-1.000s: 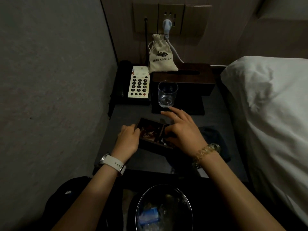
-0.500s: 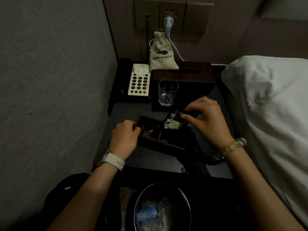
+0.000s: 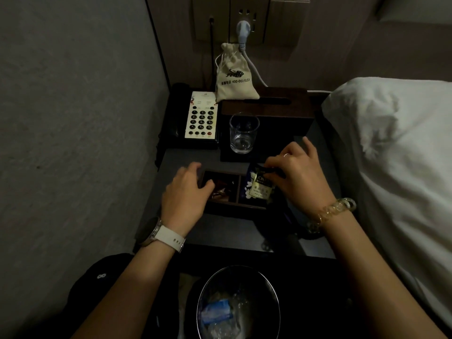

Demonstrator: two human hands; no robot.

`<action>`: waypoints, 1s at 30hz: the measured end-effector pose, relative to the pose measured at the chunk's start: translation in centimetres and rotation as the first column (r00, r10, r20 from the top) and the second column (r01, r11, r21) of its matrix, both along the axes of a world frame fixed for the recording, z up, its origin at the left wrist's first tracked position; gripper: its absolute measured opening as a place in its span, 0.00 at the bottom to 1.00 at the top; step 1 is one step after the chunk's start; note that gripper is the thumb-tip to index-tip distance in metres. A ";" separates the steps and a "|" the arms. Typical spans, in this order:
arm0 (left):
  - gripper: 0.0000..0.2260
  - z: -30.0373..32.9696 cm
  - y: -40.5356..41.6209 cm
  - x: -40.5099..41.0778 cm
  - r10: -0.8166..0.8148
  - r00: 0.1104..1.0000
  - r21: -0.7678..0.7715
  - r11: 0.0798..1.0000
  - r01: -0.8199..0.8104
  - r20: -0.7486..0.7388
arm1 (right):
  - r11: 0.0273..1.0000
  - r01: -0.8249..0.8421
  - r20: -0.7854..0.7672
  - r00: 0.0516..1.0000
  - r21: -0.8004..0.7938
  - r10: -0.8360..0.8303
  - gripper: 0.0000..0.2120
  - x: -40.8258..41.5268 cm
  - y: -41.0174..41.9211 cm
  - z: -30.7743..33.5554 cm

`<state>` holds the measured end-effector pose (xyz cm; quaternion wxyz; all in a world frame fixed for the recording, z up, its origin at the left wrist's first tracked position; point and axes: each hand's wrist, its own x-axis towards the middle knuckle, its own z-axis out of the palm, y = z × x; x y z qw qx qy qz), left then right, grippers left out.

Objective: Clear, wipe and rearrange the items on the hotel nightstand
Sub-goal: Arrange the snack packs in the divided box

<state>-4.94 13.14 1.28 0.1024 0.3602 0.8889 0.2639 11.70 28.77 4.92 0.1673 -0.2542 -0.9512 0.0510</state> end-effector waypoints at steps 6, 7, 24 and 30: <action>0.12 0.2 0.7 1.0 -0.232 0.967 0.096 0.966 0.242 -0.107 | 0.999 0.003 0.160 0.987 -0.032 0.002 0.09 -0.8 -0.7 -1.1; 0.10 0.1 0.7 1.0 -0.229 0.969 0.061 0.970 0.235 -0.095 | 1.000 0.001 0.154 0.988 -0.031 0.004 0.09 -1.0 -0.8 -1.3; 0.10 0.7 1.3 -0.4 -0.103 0.968 -0.139 0.988 0.073 -0.227 | 0.967 0.091 0.145 0.988 -0.239 -0.058 0.08 0.0 0.7 -1.2; 0.09 0.6 2.2 0.0 -0.105 0.969 -0.166 0.984 0.068 -0.226 | 0.956 0.108 0.177 0.982 -0.271 -0.061 0.08 -0.2 0.4 -1.5</action>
